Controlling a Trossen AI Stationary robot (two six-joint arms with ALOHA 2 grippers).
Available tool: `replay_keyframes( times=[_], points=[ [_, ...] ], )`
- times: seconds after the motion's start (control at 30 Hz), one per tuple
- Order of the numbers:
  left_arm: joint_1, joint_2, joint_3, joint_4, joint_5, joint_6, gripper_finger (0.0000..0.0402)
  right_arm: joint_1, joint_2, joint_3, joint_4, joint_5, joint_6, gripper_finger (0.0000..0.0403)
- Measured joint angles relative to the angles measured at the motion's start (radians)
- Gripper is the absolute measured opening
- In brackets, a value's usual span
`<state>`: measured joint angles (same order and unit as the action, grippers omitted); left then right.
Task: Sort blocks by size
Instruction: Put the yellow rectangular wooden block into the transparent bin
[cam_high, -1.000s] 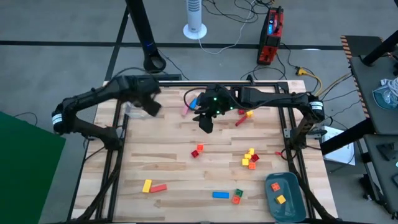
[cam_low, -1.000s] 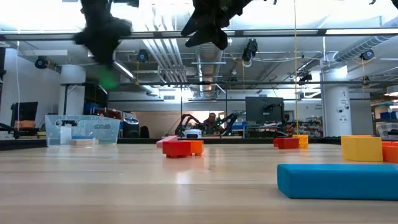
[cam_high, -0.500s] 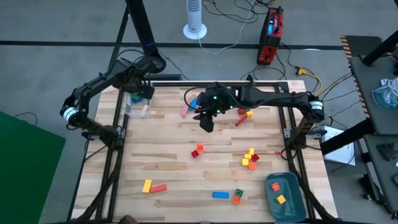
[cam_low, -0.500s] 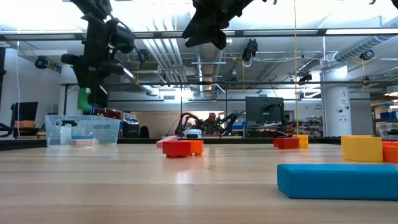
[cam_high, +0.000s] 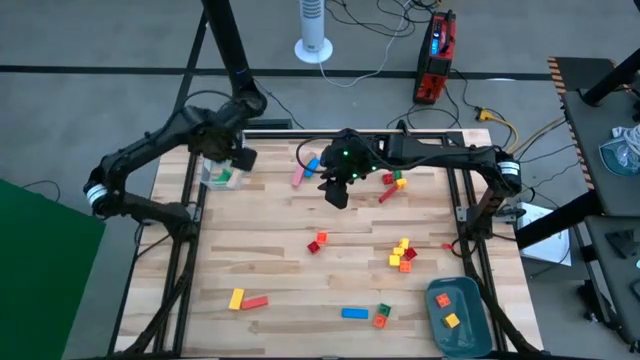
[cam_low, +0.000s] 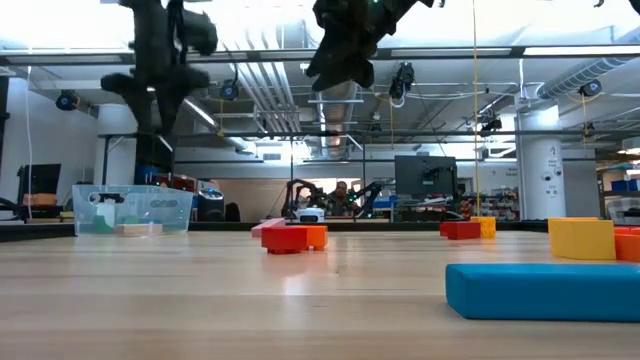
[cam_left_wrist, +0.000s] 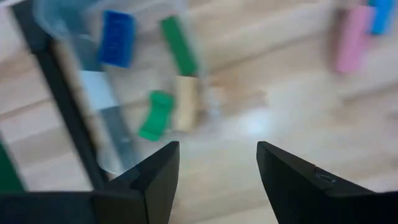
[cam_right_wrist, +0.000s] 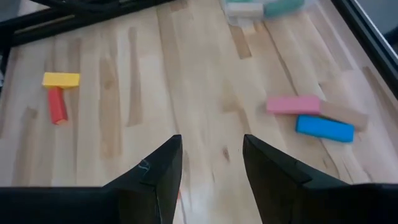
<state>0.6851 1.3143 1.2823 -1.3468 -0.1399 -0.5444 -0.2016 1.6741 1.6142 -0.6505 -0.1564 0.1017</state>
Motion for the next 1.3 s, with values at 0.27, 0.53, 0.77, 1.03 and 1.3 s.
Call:
replay_keyframes(
  times=[0.27,0.53,0.77,1.03,1.3],
  points=[
    [-0.398,-0.077,0.0,0.003,0.024,-0.219,0.0201,-0.015,0.002,0.0,-0.022,0.0,0.003,0.0137],
    [-0.716,-0.029,0.0,0.008,0.12,-0.526,0.0201,-0.015,0.009,0.0,-0.009,0.0,0.082,0.0138],
    [-0.985,0.012,0.0,0.02,0.224,-0.79,0.0201,-0.012,0.009,0.0,-0.014,0.0,0.149,0.0153],
    [-1.21,0.045,-0.059,0.198,0.255,-1.046,0.0201,0.01,0.009,0.0,-0.019,-0.001,0.176,0.0165],
    [-1.279,0.071,-0.303,0.498,0.254,-1.19,0.0201,0.026,0.009,0.0,-0.018,0.0,0.195,0.0153]
  ],
)
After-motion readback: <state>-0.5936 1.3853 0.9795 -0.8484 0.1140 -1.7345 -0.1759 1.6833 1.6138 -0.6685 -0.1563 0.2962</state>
